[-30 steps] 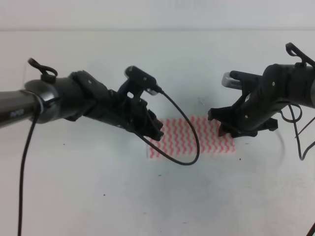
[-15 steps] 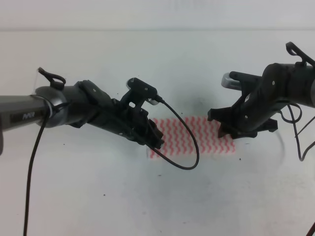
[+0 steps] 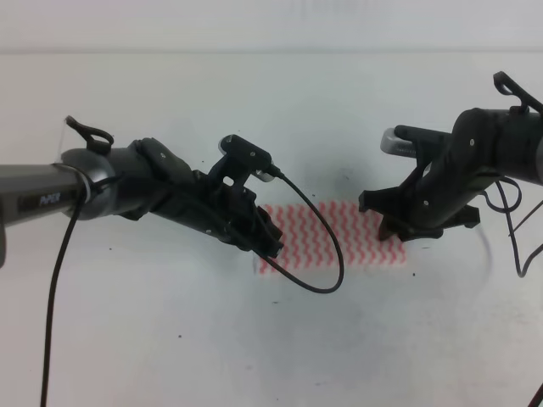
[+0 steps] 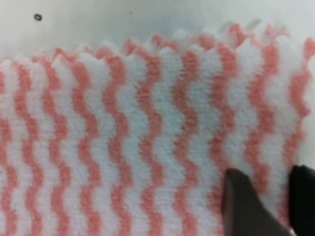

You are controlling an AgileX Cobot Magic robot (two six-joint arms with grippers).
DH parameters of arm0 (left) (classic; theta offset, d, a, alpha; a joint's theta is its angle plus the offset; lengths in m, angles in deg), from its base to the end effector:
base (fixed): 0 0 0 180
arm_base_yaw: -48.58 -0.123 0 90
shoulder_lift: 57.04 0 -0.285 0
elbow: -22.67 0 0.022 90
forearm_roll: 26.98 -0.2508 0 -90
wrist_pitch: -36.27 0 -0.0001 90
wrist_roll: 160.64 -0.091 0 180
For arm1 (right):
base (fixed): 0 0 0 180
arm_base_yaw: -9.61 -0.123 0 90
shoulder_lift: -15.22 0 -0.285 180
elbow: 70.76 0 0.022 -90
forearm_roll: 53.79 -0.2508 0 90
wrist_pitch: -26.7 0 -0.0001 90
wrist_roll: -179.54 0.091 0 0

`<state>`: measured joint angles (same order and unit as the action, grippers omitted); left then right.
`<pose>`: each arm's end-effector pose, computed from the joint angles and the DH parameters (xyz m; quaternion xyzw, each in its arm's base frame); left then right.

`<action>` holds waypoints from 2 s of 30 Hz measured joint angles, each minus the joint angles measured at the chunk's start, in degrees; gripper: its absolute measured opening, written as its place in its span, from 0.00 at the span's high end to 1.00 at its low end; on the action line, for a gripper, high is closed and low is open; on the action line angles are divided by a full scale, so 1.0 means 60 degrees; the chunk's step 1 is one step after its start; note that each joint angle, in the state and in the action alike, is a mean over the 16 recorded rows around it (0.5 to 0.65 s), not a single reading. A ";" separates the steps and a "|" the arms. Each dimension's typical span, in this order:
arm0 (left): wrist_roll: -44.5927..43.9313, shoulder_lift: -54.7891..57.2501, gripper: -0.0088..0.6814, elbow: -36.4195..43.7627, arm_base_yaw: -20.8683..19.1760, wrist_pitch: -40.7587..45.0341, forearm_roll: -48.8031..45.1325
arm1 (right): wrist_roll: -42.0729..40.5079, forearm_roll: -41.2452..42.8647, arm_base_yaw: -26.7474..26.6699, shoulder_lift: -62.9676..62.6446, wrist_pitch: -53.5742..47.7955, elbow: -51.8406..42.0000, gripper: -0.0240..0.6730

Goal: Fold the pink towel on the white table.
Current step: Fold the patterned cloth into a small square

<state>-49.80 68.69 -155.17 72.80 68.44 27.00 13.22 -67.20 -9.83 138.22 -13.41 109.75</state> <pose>0.3679 -0.2085 0.1479 0.4078 0.8469 -0.2224 0.2589 0.3789 0.1482 0.1603 0.0275 0.9844 0.1270 0.1190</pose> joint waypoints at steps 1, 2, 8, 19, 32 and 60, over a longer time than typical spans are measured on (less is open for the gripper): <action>0.0000 0.0000 1.00 0.0000 0.0000 -0.0003 -0.0010 | -0.0017 0.0000 0.0000 0.0007 -0.0016 0.0002 0.70; -0.0002 0.0001 1.00 -0.0002 -0.0001 0.0001 -0.0013 | -0.0033 0.0000 0.0000 0.0014 -0.0030 0.0005 0.71; -0.0010 0.0002 1.00 -0.0004 -0.0001 -0.0005 -0.0069 | -0.0088 -0.0002 0.0002 0.0037 -0.0038 0.0035 0.81; -0.0022 -0.0002 0.99 0.0003 0.0001 0.0033 -0.0203 | -0.0176 -0.0198 0.0000 0.0024 -0.0037 -0.0001 0.96; -0.0027 -0.0001 0.99 0.0002 0.0001 0.0071 -0.0236 | -0.0590 -0.0805 0.0001 -0.0754 0.0354 -0.0075 0.99; -0.0137 -0.0271 0.99 0.0007 -0.0012 0.0293 -0.0079 | -0.2042 -0.2624 -0.0095 -0.1188 0.0772 -0.0080 0.99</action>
<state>-50.62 67.06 -155.12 72.73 70.20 26.53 0.97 -82.94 -10.40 131.09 -8.78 109.26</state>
